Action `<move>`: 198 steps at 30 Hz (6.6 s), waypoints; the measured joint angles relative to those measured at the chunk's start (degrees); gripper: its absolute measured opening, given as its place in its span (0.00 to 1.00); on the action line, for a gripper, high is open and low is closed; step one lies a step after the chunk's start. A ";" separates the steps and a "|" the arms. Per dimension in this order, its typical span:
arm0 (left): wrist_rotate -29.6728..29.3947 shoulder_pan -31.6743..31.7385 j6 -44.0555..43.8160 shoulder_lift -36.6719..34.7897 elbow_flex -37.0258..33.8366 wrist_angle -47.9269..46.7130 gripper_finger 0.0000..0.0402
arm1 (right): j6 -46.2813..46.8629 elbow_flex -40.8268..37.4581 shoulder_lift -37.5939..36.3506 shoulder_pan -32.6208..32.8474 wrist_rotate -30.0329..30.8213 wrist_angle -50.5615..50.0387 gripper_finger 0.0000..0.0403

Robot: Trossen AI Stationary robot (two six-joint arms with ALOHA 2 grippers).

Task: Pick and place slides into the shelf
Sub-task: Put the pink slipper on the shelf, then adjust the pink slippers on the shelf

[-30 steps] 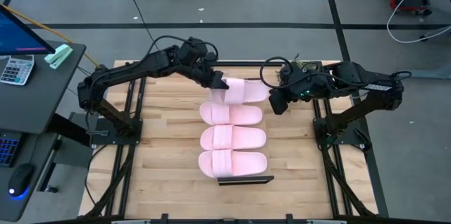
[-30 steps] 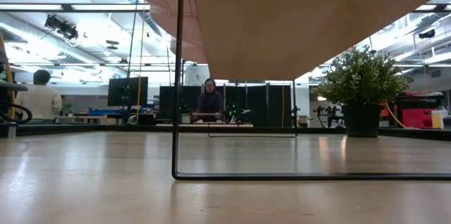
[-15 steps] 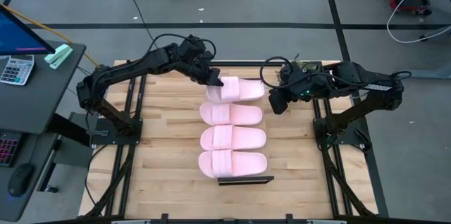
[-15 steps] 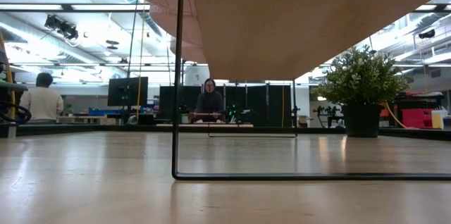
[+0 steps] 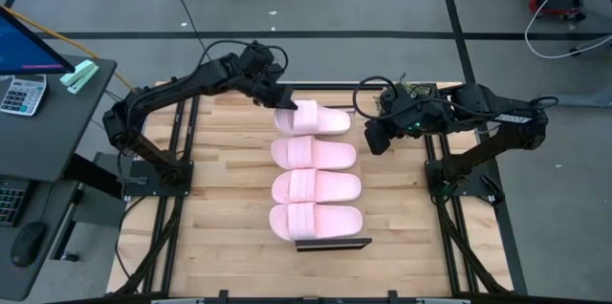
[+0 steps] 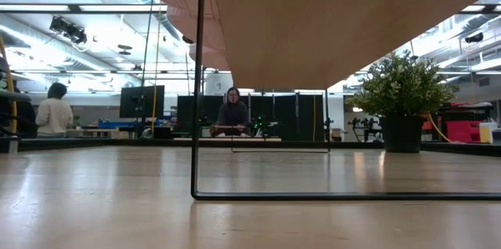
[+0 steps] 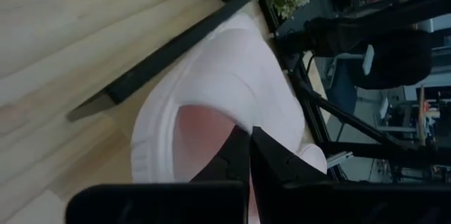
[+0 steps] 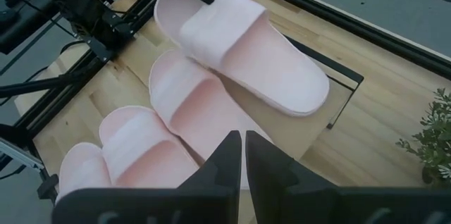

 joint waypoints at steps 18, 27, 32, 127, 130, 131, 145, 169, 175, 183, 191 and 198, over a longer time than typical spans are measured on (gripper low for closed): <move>1.87 -2.25 0.70 6.34 0.13 0.38 0.02 | 0.11 0.00 0.02 0.00 0.02 0.00 0.07; -2.52 -2.37 2.04 6.40 0.13 -1.27 0.03 | 0.13 0.00 0.02 0.00 0.02 0.00 0.07; -4.00 -2.59 2.08 6.43 0.13 -1.42 0.05 | 0.13 0.00 0.02 0.00 0.03 0.00 0.07; -21.44 -12.08 10.64 8.17 0.13 -3.96 0.43 | 0.39 0.00 0.02 0.02 0.39 0.67 0.07; -21.39 -12.34 10.62 9.01 0.15 -3.94 0.43 | 0.37 0.00 0.02 0.00 0.39 1.52 0.07; -21.27 -12.36 10.62 9.16 0.15 -3.94 0.43 | 0.37 0.00 0.02 0.01 0.39 1.51 0.07; -20.23 -12.82 9.56 10.00 5.85 -5.02 0.43 | 0.39 0.00 0.02 0.01 0.37 1.46 0.07; -18.43 -12.64 10.77 8.85 9.15 -8.29 0.47 | 0.30 0.00 0.02 0.00 -0.37 1.18 0.07; -18.26 -12.41 10.92 8.83 9.16 -8.87 0.52 | 0.32 0.00 0.02 0.00 -0.52 1.20 0.07; -18.12 -12.31 10.58 7.51 9.39 -7.85 0.59 | 0.28 0.00 0.02 0.02 -1.05 1.23 0.07; -18.00 -11.73 11.47 7.26 15.95 -10.35 0.65 | 0.31 0.00 0.02 0.01 -1.43 1.27 0.07; -12.37 -12.88 9.51 7.15 20.79 -19.16 0.67 | 0.35 0.00 0.02 0.18 -1.87 1.25 0.07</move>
